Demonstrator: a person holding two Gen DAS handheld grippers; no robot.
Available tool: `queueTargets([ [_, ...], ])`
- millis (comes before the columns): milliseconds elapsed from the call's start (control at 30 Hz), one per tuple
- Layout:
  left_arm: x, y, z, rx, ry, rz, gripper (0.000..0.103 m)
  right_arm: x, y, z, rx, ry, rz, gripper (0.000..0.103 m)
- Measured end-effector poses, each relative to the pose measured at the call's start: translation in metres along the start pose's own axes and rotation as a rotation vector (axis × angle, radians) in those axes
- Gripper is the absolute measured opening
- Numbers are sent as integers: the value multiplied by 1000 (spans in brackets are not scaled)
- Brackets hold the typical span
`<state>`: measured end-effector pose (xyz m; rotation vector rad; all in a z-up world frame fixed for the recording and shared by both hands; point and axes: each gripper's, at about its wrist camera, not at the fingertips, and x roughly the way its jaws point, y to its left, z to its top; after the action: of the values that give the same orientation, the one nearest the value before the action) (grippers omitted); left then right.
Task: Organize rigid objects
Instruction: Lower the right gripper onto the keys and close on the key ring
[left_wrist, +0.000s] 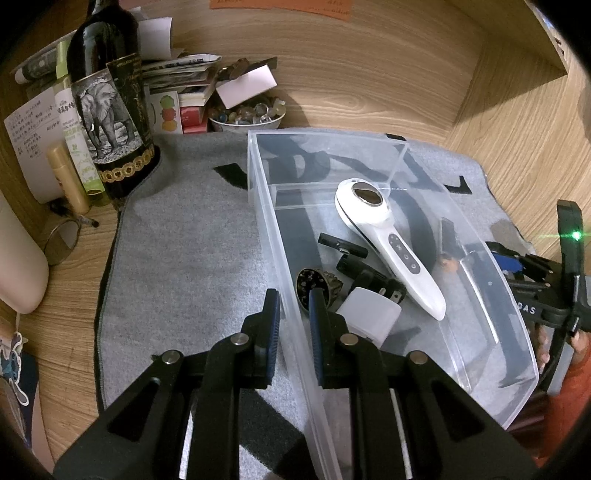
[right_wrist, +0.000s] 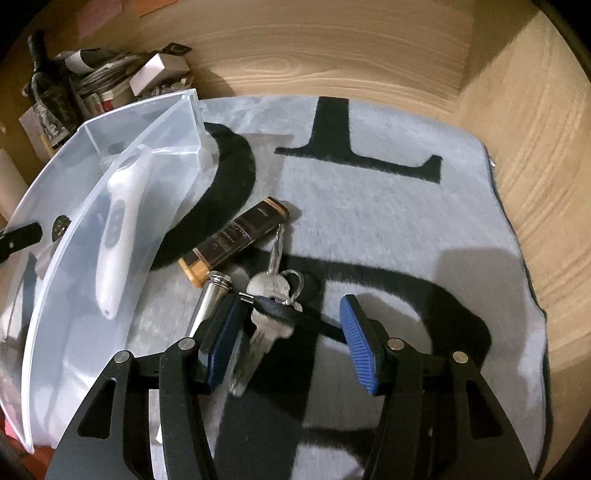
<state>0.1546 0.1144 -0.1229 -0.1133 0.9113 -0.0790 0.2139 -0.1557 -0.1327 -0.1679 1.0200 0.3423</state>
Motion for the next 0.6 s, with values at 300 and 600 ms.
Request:
queueTargets([
  [300,1,1,0,-2,3,0,15,2,-2,4,13,-14,-19,51],
  [600,1,1,0,-3,4,0,15,-16,-16,-20,81,-12,-16,52],
])
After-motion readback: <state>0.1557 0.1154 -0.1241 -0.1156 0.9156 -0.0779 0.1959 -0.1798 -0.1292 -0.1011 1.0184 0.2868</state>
